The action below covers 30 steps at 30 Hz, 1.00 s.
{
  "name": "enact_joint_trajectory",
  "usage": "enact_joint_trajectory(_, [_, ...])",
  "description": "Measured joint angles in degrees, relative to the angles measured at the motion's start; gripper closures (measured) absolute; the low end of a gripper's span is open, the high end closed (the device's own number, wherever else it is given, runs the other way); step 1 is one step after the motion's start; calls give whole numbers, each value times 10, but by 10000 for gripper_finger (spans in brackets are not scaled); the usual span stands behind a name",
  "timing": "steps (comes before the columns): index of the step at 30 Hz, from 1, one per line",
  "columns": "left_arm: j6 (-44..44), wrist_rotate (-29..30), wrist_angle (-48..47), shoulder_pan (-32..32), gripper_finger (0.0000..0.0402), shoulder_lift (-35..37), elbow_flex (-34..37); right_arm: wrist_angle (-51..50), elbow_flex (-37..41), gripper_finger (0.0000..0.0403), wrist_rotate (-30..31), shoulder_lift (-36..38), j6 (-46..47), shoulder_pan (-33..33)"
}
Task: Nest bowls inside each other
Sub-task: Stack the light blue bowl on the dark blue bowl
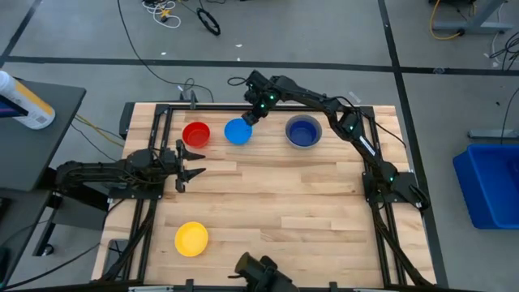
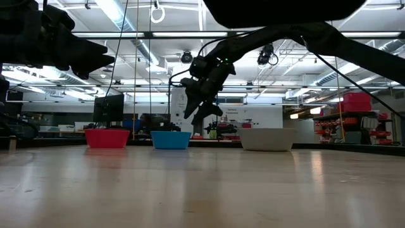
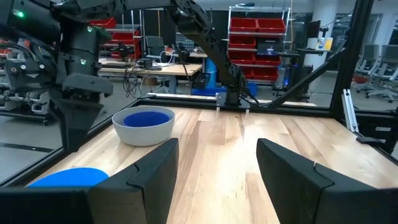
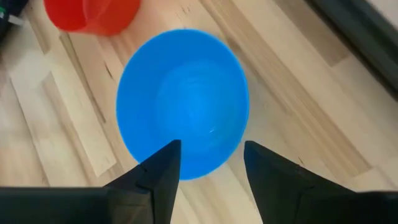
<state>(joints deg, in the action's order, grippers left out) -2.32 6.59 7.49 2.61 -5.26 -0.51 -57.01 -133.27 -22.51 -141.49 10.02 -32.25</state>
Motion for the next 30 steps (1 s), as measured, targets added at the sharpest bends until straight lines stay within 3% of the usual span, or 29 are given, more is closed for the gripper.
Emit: enact_joint_trajectory(30, [-7, -8, -2, 0, 178, 0, 0, 5, 58, 235, 0, -3, 7, 8])
